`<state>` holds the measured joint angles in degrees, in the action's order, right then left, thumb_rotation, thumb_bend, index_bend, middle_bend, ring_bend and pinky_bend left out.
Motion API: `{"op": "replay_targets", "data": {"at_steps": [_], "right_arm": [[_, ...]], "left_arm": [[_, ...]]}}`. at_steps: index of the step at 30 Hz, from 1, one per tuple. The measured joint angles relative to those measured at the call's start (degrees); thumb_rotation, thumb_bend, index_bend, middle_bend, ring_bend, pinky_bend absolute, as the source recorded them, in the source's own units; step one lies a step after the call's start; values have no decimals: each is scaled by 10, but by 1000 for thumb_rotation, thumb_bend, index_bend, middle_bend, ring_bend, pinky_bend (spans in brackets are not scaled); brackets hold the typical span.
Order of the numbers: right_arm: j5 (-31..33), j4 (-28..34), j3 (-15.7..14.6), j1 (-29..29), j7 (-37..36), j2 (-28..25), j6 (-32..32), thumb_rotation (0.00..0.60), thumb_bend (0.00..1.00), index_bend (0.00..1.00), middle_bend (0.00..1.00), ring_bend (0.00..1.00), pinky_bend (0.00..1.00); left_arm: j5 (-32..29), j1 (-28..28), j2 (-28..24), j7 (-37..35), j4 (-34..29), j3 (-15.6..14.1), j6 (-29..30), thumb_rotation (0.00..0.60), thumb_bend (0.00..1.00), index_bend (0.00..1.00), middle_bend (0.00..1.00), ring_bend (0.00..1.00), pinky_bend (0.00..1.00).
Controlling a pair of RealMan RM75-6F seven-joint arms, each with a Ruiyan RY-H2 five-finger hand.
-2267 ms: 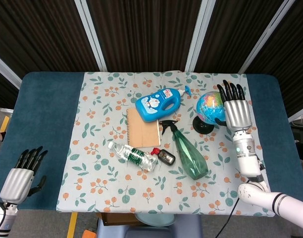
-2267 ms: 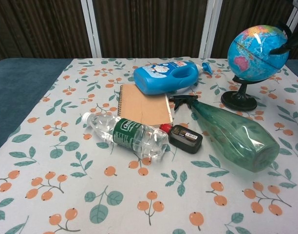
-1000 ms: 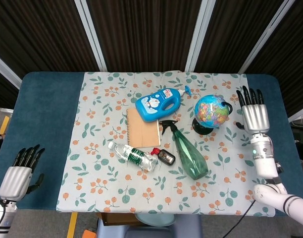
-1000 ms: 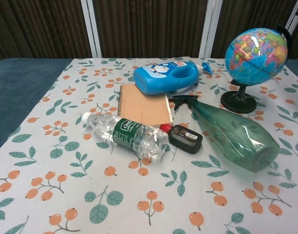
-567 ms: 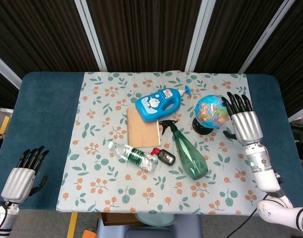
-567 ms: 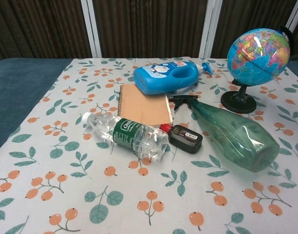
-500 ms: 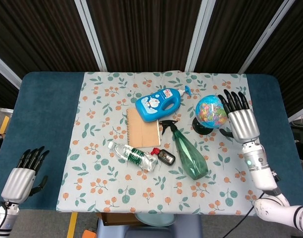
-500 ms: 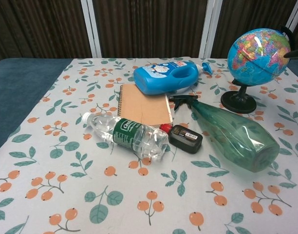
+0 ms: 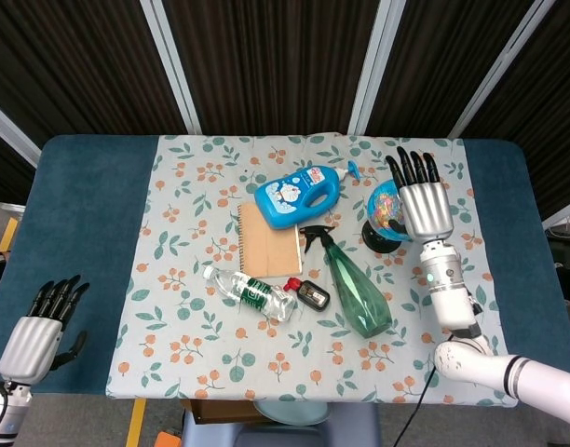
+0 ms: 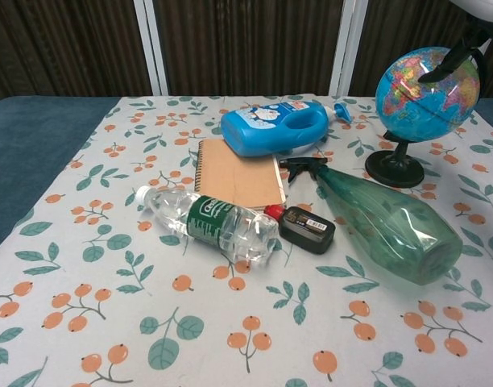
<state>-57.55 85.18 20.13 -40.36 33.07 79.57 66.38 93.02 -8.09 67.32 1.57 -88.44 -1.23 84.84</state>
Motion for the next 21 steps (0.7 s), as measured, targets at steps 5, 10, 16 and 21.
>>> {"op": "replay_targets", "data": {"at_steps": [5,10,16,21], "right_arm": [[7,-13,-3,-3,-8,3,-6,600,217,0,0,0,0],[10,-25,-9,-1,-14,1,-7,600,217,0,0,0,0],[14,-46,-18,3,-21,-1,-10,600,217,0,0,0,0],[20,-70,-24,7,-30,1,-18,600,217,0,0,0,0]], "left_arm": [[-3,1,0,1,1,2,0,600,453,0,0,0,0],[-4,0,1,5,0,1,-4,600,453,0,0,0,0],[-7,-1,2,7,1,2,-6,600,453,0,0,0,0],[-8,-1,3,10,1,3,-8,600,454,0,0,0,0]]}}
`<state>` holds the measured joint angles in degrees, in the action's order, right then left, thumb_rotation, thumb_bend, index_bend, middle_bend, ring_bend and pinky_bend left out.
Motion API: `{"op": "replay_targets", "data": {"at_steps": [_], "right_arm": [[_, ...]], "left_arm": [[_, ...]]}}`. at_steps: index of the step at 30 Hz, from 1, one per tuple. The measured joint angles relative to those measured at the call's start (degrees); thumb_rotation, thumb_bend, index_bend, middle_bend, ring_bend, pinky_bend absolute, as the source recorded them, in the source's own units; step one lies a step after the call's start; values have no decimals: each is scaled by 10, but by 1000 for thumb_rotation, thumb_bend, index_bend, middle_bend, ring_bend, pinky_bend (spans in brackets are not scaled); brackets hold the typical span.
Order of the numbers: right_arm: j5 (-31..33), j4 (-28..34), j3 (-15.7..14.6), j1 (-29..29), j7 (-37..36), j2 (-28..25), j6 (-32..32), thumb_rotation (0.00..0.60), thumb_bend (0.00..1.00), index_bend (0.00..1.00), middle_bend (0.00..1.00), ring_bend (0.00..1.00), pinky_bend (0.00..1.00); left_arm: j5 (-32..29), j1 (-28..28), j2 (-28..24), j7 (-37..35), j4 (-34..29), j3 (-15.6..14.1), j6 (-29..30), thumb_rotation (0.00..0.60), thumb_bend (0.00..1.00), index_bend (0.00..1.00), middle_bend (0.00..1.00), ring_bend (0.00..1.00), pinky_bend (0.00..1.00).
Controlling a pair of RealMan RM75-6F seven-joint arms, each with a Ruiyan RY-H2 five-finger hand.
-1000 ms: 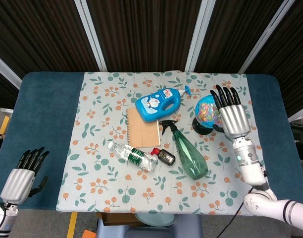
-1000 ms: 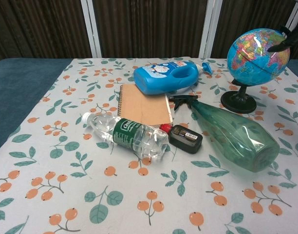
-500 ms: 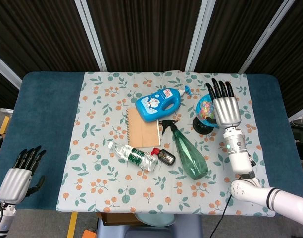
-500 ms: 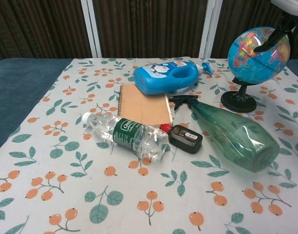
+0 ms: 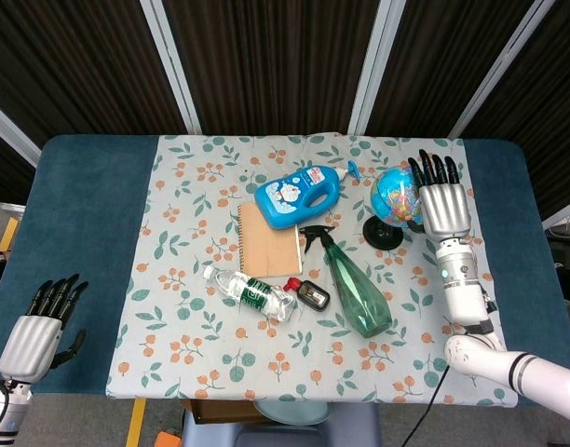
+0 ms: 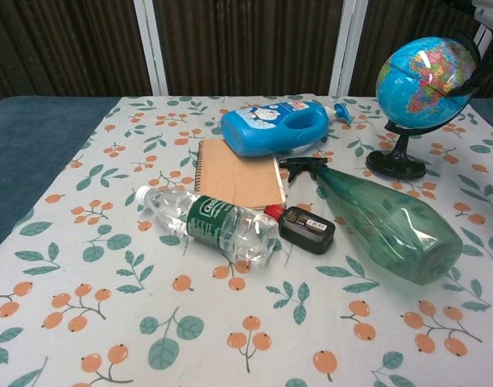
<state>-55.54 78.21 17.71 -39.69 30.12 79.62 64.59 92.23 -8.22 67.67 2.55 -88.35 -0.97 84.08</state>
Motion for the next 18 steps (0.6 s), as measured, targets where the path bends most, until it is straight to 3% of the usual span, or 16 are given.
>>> {"op": "replay_targets", "data": {"at_steps": [18], "right_arm": [[16,-103,-11,-12,-7,47,-33,600,216,0,0,0,0]], "left_arm": [[-16,-4,4,3,6,6,-12,600,455,0,0,0,0]]}}
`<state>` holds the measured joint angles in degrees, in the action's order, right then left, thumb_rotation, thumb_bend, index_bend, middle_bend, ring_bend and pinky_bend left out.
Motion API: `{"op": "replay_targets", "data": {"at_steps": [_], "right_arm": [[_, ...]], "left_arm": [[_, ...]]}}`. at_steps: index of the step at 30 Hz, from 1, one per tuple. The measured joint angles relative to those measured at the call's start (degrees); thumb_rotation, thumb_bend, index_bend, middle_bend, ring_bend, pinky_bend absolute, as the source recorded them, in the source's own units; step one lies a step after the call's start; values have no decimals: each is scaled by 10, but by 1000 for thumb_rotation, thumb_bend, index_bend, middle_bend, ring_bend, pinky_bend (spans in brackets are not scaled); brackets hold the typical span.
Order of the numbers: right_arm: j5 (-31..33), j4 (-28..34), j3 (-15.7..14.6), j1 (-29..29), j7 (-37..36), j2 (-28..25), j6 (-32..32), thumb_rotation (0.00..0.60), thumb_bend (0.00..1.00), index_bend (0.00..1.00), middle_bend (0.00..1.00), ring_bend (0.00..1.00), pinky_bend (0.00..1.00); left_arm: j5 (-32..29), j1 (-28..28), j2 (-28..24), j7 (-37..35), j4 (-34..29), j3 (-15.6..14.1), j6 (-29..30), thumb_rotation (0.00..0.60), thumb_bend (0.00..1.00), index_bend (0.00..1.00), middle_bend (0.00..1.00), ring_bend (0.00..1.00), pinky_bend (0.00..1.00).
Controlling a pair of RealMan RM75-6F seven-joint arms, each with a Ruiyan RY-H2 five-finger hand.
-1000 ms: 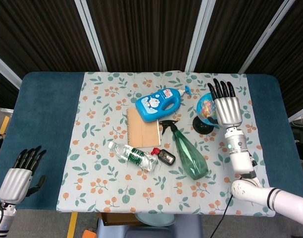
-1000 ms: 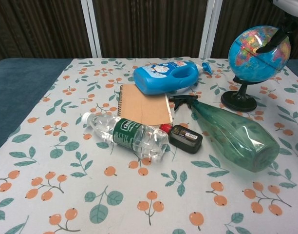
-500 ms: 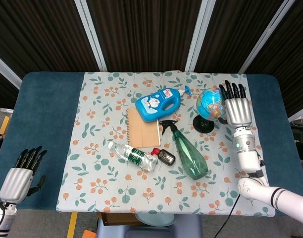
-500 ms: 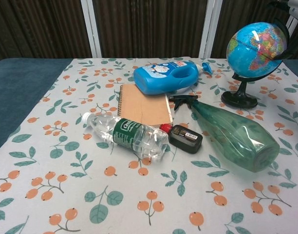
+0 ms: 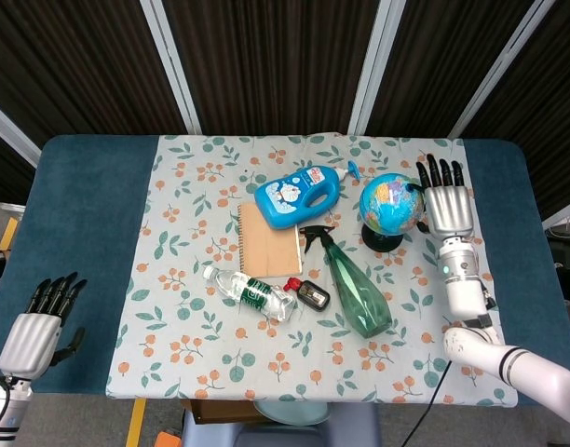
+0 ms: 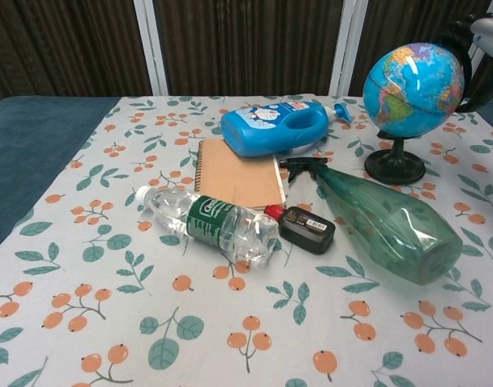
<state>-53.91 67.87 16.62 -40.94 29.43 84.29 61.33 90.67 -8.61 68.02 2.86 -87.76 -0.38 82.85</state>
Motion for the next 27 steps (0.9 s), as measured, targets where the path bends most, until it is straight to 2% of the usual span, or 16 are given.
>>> {"op": "replay_targets", "data": {"at_steps": [11,16,22,27], "right_arm": [[9,-51,1,-7,5,21,-12,600,217,0,0,0,0],[5,-52,-2,0,2,14,-9,600,217,0,0,0,0],[-17,-6,-14,29,-12,-25,16,600,217,0,0,0,0],[-51,89,-36,76,-32,-81,59,600,217,0,0,0,0]], "left_arm": [[-8,-2,1,-2,4,3,-5,600,455,0,0,0,0],[-8,-1,0,-2,3,3,-3,600,454,0,0,0,0],[-3,1,-3,-3,0,2,3,600,455,0,0,0,0],[3,4,-4,-4,-4,1,11,600,454,0,0,0,0]]}}
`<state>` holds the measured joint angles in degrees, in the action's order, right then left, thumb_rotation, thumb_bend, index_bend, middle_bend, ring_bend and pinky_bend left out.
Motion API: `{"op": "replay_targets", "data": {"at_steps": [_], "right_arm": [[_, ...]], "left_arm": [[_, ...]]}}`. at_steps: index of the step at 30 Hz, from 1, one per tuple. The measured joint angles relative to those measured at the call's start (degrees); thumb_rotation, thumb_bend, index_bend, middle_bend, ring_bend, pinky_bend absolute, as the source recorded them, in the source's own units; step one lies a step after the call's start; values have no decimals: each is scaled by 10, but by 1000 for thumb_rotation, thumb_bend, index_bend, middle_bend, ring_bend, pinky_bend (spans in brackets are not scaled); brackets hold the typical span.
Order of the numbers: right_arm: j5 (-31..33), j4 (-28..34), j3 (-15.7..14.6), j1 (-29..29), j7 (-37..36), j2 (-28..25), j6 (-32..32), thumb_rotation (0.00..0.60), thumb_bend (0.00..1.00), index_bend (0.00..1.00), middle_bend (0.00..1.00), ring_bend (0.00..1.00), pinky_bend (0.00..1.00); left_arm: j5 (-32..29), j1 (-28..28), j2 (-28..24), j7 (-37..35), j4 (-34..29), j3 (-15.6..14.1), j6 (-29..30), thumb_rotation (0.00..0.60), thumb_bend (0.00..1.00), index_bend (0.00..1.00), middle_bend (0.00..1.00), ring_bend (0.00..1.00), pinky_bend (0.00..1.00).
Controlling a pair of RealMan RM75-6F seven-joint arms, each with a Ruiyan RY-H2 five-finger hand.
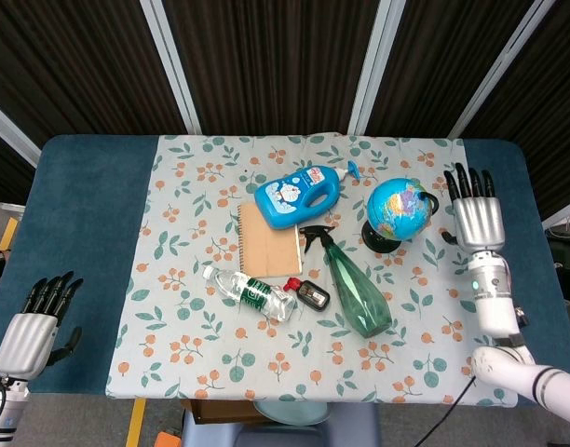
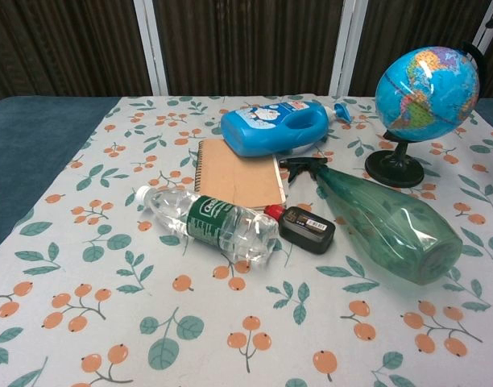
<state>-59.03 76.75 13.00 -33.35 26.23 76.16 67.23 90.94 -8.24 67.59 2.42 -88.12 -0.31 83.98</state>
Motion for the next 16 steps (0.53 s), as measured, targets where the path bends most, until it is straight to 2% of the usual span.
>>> {"op": "replay_targets", "data": {"at_steps": [4,8,13,16], "right_arm": [[-54,101,-45,69,-25,-54,62,600,217,0,0,0,0],[-135,197,-117,167,-71,-99,143,600,217,0,0,0,0],[-245,200,-185,249,-126,-110,230,600,217,0,0,0,0],[-281,190,-197,267,-149,-111,249,600,217,0,0,0,0]], "left_arm": [[7,1,1,0,-2,-2,4,600,454,0,0,0,0],[17,1,4,-5,2,-3,9,600,455,0,0,0,0],[17,1,6,-16,6,-3,13,600,454,0,0,0,0],[18,2,5,-16,5,-2,14,600,454,0,0,0,0]]}}
